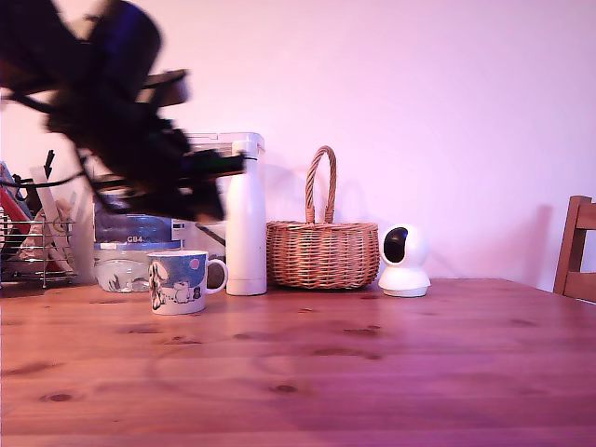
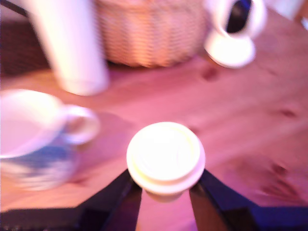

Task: Pick up the coffee capsules from the table one by one and drop them inside the nearest coffee cup

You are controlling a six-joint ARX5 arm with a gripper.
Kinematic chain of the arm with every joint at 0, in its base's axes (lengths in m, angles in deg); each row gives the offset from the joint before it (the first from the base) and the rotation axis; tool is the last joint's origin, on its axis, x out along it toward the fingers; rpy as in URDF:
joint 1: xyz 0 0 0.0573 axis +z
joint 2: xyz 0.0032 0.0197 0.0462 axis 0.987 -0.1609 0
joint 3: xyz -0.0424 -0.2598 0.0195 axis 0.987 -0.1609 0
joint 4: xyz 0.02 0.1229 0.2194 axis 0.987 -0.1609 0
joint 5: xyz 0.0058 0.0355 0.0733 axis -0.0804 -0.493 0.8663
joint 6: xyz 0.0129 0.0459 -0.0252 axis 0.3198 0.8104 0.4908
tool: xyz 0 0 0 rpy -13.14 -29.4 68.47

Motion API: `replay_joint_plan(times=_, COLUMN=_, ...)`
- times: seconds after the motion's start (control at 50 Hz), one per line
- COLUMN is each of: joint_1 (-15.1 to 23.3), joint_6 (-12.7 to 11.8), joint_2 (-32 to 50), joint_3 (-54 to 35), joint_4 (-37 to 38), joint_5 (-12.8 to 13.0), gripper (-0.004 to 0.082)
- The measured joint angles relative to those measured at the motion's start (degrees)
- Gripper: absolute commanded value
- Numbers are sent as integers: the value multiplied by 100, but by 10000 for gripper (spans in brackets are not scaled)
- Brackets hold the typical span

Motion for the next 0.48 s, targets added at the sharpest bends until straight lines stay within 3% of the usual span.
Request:
replay_joint_plan(times=0.26, joint_1=426, joint_6=188, joint_2=273, joint_3=-129, joint_4=-308, joint_5=-4, gripper=140)
replay_joint_plan(times=0.48, joint_1=680, joint_6=192, joint_2=420, joint_3=-129, joint_4=-321, joint_5=-4, gripper=140)
